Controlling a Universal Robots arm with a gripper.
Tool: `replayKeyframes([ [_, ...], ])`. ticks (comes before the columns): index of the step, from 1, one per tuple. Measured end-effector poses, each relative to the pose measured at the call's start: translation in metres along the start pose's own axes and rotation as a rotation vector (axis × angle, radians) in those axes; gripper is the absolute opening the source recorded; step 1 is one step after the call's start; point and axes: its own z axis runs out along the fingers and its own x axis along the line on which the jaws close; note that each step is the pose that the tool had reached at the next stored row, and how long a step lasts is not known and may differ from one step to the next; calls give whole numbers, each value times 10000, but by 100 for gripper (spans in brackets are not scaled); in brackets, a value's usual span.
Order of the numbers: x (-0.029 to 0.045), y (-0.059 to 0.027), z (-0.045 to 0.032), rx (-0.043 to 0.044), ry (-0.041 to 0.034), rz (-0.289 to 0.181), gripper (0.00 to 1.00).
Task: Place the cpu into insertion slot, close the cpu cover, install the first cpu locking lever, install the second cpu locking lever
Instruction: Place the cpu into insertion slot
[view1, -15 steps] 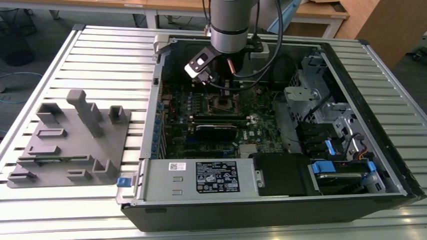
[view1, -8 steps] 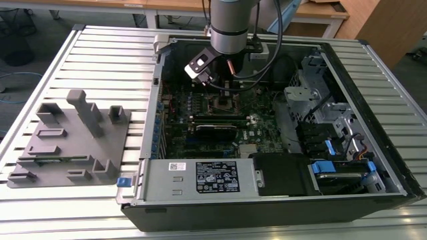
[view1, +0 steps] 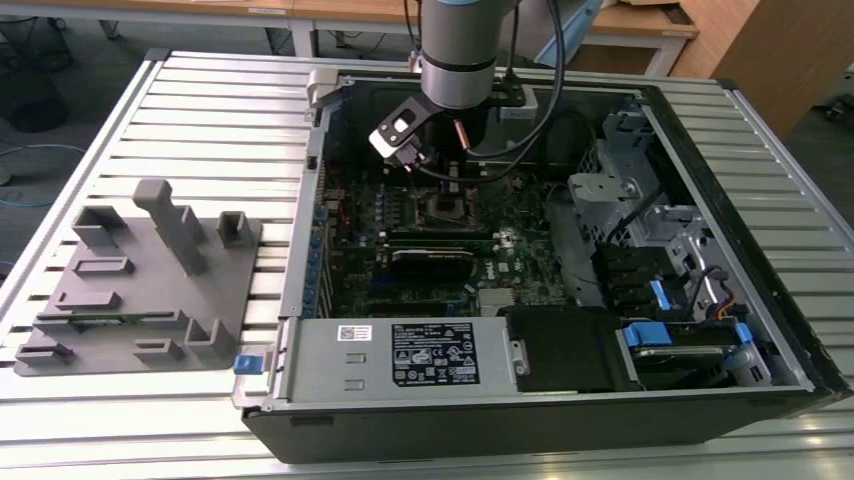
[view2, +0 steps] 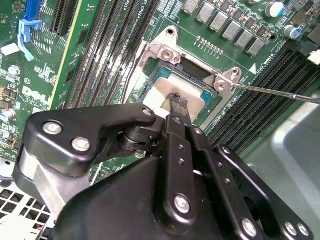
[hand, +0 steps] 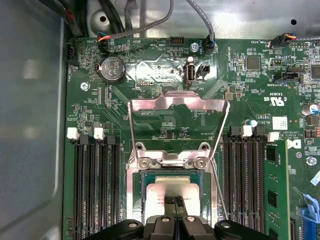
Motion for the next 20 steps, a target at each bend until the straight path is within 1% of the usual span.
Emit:
replayKeyframes([
  [10, -1, -1, 3, -1, 0, 0, 11],
  [12, 1, 1, -5, -10, 13, 1, 11],
  [14, 5, 4, -23, -20, 35, 3, 11],
  [16, -1, 4, -59, -6, 9, 1, 11],
  [20, -3, 8, -144, -5, 8, 1, 11],
])
